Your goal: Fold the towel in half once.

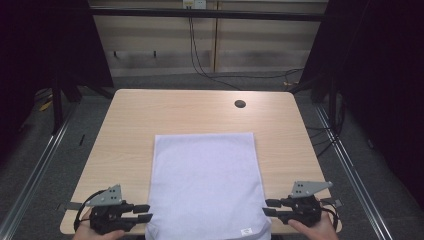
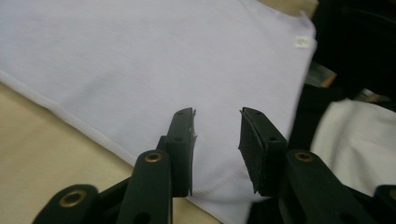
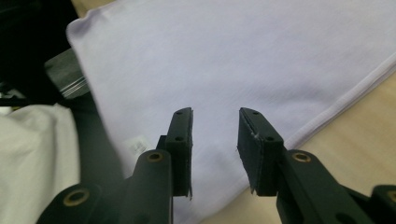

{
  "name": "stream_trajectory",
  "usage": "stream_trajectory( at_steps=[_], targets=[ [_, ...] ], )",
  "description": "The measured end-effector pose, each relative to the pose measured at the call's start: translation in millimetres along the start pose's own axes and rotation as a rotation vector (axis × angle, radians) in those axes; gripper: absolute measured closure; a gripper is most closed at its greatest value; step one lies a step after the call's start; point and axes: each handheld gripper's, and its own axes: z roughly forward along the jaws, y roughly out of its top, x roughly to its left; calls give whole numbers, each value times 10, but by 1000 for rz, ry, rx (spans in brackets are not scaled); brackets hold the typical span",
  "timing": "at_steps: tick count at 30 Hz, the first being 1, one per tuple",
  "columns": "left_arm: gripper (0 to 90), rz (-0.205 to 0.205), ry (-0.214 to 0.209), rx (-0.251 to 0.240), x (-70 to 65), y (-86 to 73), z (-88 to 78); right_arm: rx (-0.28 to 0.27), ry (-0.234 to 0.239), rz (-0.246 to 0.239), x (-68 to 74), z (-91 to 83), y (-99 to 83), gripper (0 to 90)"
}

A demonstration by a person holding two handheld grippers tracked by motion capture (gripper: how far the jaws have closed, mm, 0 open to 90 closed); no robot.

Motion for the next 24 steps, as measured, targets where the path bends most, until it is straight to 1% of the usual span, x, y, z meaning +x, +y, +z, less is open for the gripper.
stream_trajectory(
  at_steps=[1,3,4,6,8,9,10,11,12,13,15,16,17,18,19,20,21,22,23,24],
  targets=[
    [640,-3,10,-4,47,21,27,-4,-17,-4,-35,37,38,659],
    [628,-32,41,1,176,85,132,-3,-18,2,-119,118,107,659],
    [629,-37,56,7,250,123,187,-2,-24,8,-168,171,149,660],
    [628,-61,90,21,392,203,294,9,-38,12,-268,285,242,660],
    [625,-106,114,12,528,279,383,14,-52,15,-368,396,343,659],
    [617,-120,118,14,592,319,424,9,-57,19,-425,448,394,659],
    [606,-125,139,25,652,362,472,6,-60,27,-479,501,444,659],
    [598,-122,159,22,710,399,514,9,-66,28,-533,557,494,654],
    [601,-130,164,13,772,431,554,11,-75,34,-585,616,541,647],
    [601,-145,170,17,827,467,603,17,-81,39,-640,676,582,634],
    [601,-125,212,25,916,536,692,36,-111,41,-739,806,660,615],
    [600,-124,227,25,961,565,731,40,-119,55,-791,867,690,614],
    [601,-130,228,14,1002,587,763,42,-122,57,-838,928,718,620],
    [604,-140,232,18,1040,605,794,43,-135,55,-882,986,741,620],
    [607,-137,248,28,1068,619,832,43,-138,72,-924,1042,763,621],
    [607,-131,262,42,1091,625,863,51,-147,75,-960,1090,786,622],
    [605,-131,262,42,1091,625,863,51,-147,75,-960,1090,786,622],
    [605,-134,269,48,1130,618,894,54,-157,69,-994,1136,805,620],
    [622,-127,271,52,1164,585,934,55,-180,81,-1067,1223,830,622],
    [627,-124,269,50,1168,583,933,56,-184,92,-1084,1245,825,624]
  ],
)
